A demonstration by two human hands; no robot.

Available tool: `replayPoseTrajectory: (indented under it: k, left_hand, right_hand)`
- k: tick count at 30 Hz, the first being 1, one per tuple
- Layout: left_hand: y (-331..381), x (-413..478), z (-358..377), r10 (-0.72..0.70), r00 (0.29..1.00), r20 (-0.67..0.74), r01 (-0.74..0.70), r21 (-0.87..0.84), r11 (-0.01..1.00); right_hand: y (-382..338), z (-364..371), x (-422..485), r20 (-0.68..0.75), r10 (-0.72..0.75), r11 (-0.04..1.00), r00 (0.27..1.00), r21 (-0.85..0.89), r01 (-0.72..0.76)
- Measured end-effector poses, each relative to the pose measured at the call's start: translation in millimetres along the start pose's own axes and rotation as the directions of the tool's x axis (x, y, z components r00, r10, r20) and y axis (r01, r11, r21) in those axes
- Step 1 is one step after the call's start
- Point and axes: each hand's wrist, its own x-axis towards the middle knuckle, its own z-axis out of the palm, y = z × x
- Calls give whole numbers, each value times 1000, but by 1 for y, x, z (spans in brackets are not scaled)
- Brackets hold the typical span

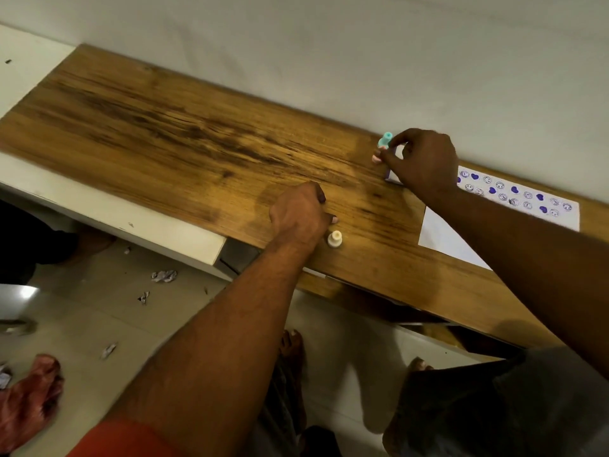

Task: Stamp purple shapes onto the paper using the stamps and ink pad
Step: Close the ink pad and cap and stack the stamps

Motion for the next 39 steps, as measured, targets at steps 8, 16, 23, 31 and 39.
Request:
replayPoseTrajectory:
  k: [8, 16, 23, 31, 39]
  left_hand:
    - [1, -1, -3, -20, 999, -31, 20, 14, 1000]
    - [-3, 1, -2, -28, 998, -57, 29, 18, 999]
    - [-3, 5, -1, -5, 998, -55, 7, 45, 999]
    - [-8, 4, 1, 9, 998, -65, -8, 22, 1000]
    - [-4, 2, -3, 10, 997, -71, -6, 61, 998]
  right_hand:
    - [-25, 2, -118, 430, -435, 901, 791, 208, 382]
    - [-24, 31, -84, 325, -295, 955, 899, 131, 266]
    - [-3, 28, -17, 195, -91, 989, 977, -96, 111]
    - [0, 33, -2, 150, -8, 989, 989, -144, 29]
    - [3, 33, -1, 160, -7, 988, 987, -152, 31]
